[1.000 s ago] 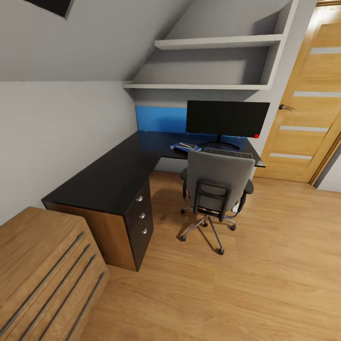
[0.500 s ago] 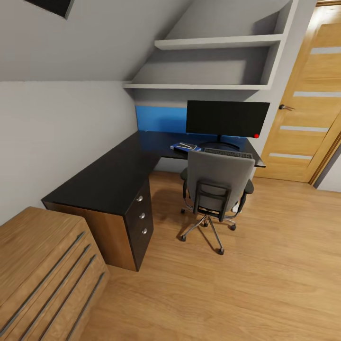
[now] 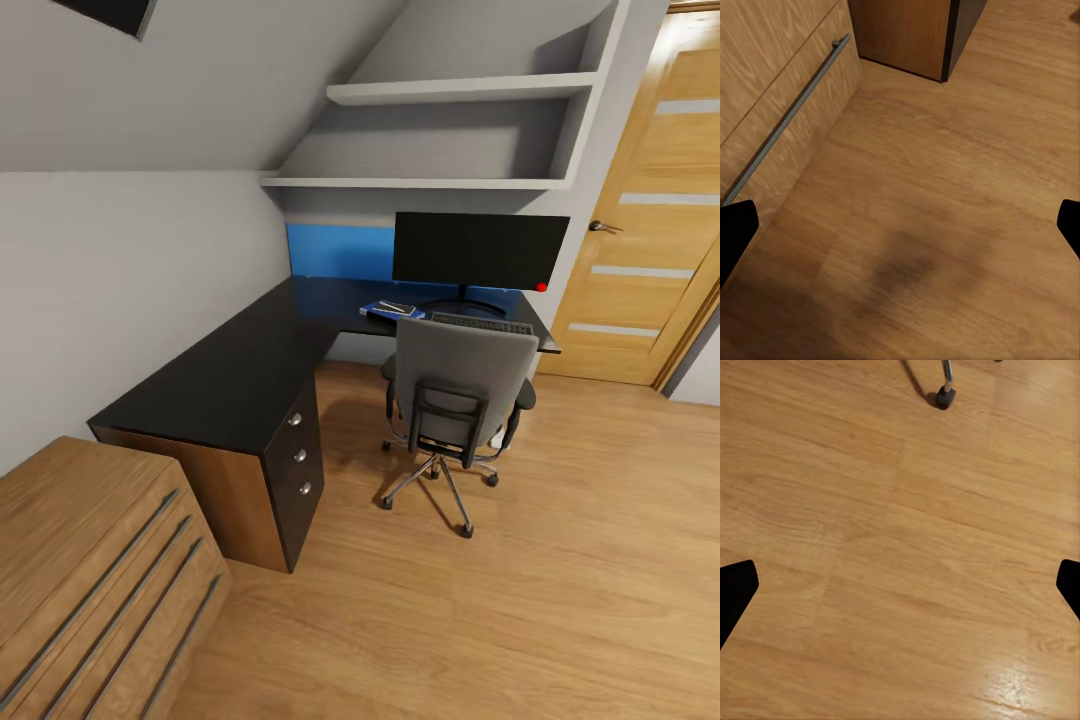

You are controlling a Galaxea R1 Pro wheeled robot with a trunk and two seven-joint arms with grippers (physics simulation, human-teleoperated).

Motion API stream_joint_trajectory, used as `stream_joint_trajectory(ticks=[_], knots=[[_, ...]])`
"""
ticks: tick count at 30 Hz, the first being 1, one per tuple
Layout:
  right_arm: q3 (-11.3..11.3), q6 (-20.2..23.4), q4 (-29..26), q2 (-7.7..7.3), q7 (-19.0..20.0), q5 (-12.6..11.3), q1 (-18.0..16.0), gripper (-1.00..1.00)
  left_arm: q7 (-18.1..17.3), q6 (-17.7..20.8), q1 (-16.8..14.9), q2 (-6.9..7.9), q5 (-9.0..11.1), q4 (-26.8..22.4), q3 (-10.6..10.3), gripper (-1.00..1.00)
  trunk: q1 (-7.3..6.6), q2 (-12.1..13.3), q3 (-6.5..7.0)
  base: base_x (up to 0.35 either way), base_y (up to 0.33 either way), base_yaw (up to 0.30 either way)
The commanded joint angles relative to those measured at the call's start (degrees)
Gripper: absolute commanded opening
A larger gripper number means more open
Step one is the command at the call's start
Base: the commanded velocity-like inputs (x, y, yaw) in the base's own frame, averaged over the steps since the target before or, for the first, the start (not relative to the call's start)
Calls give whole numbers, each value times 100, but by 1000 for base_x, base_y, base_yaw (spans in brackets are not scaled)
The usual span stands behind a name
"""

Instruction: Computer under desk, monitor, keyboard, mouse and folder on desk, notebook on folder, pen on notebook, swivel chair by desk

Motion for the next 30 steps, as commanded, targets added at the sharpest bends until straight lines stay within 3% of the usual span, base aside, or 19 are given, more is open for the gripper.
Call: stream_joint_trajectory(ticks=[1,30], knots=[[51,-15,11,4,-32,-17,-5,100,-5,-16,-3,-1,-2,4,26,100,0,-3,-5,0,0,0],[49,-15,9,4,-33,-17,-5,100,-5,-18,-3,-1,-2,4,23,100,0,-3,-5,0,0,0]])
